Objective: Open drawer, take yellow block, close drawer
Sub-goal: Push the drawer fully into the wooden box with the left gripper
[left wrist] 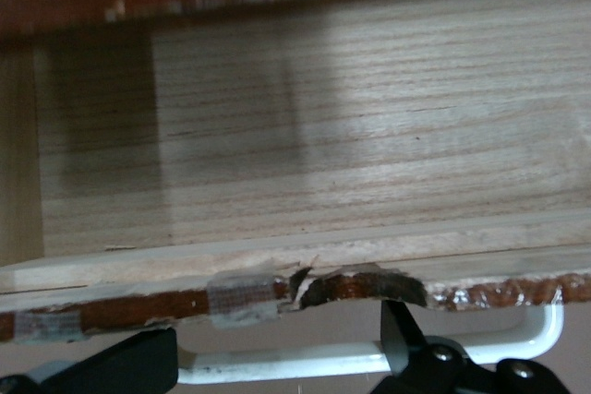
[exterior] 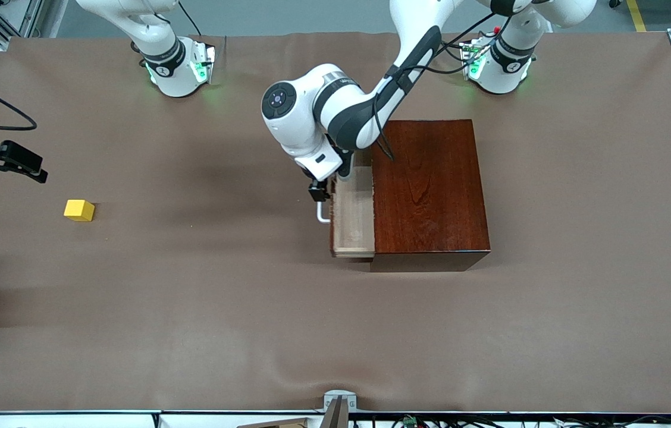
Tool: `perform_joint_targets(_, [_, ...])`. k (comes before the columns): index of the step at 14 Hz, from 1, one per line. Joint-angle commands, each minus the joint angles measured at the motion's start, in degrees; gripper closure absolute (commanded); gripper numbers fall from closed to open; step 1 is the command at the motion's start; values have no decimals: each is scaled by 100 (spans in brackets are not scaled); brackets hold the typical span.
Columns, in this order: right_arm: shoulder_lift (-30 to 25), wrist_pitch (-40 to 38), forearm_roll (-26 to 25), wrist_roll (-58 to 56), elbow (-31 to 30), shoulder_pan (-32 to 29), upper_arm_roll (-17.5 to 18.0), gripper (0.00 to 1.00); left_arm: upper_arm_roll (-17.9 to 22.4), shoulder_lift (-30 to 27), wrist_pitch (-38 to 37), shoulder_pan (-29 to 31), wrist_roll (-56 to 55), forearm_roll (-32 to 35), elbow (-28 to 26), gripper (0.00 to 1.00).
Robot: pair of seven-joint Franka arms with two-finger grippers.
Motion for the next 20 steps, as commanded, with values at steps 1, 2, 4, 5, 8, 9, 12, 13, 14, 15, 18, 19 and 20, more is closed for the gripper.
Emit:
perform_joint_targets(1, [-48,-7,2,25,-8,-51,39,0,60,-132,-288,-72,42,228,-135,0])
perform_joint_targets(2, [-48,-16,2,25,0,-51,39,0,60,-132,-288,-81,-19,237,-135,0])
perform_joint_targets(4, [-48,-25,-59,16,1,-42,39,0,103,-141,-297,-81,-151,341,-126,0])
perform_joint_targets(5, [-48,-25,-68,16,1,-42,39,0,104,-184,-289,-81,-256,420,-126,0])
perform_joint_targets(8, [-48,-34,-68,16,1,-51,39,0,104,-264,-341,-81,-354,474,-126,0])
perform_joint_targets(9, [-48,-34,-77,16,1,-51,39,0,112,-272,-376,-81,-354,483,-126,0])
perform_joint_targets(12, [-48,-34,-77,25,1,-51,39,0,113,-264,-508,-81,-354,500,-135,0])
perform_joint_targets(13, [-48,-34,-77,25,1,-51,39,0,113,-264,-560,-81,-362,500,-135,0])
perform_joint_targets(14, [-48,-34,-77,25,1,-51,39,0,121,-264,-613,-81,-450,500,-144,0])
perform_joint_targets(15, [-48,-34,-68,33,1,-51,39,0,156,-264,-631,-73,-529,509,-144,0])
perform_joint_targets(18, [-48,-34,-77,34,1,-51,39,0,244,-246,-833,-64,-582,509,-144,0])
perform_joint_targets(19, [-48,-34,-77,34,1,-51,39,0,244,-246,-886,-46,-582,509,-153,0])
perform_joint_targets(20, [-48,-34,-77,34,1,-51,39,0,253,-246,-912,-29,-582,509,-153,0])
